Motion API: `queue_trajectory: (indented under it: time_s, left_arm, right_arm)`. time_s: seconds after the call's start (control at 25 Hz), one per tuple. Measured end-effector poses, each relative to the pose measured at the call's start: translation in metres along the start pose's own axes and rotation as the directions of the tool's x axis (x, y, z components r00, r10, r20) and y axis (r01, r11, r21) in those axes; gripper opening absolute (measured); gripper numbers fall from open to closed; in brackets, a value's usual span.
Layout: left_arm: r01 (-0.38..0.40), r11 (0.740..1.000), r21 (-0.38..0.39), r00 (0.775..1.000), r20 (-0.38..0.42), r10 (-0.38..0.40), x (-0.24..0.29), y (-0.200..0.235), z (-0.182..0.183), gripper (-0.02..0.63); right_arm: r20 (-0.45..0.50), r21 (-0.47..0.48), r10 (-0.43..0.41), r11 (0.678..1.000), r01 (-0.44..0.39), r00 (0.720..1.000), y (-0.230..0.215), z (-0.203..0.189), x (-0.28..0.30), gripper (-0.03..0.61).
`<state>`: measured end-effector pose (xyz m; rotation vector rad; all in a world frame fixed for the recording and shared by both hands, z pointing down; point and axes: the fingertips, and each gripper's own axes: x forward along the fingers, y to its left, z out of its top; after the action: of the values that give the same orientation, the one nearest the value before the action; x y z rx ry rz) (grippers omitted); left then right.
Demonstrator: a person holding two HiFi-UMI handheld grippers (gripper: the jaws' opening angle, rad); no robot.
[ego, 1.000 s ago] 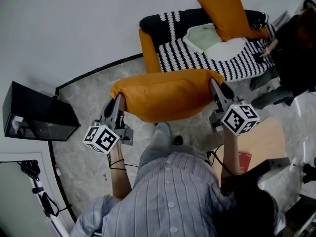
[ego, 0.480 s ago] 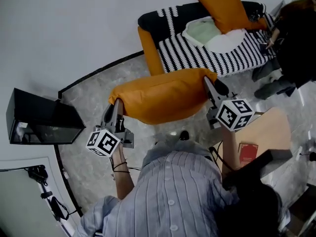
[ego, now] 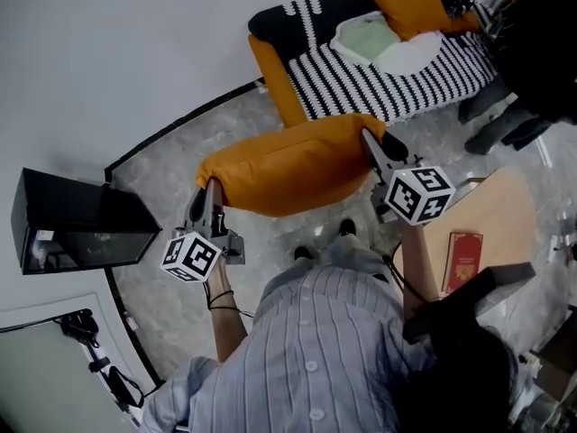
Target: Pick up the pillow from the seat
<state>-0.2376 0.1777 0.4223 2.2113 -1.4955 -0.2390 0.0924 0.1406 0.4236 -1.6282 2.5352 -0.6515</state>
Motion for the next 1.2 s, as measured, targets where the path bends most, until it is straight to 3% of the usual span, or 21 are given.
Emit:
queue_trajectory:
  time_s: [0.6,1.2]
  left_arm:
    - [0.049,0.999,-0.001,0.996,-0.08,-0.049,-0.049,0.065,-0.023,0.038]
    - [0.108,0.994,-0.001,0.986,-0.13,-0.107,-0.051,0.062,-0.044,0.038]
  right_arm:
    - [-0.059,0.01,-0.066,0.998,0.067,0.996,0.049,-0.085,-0.006,0.087]
    - [-0.063,-0.017,-0.133,0.991,0.132,0.989,0.046,-0.097,-0.028,0.087]
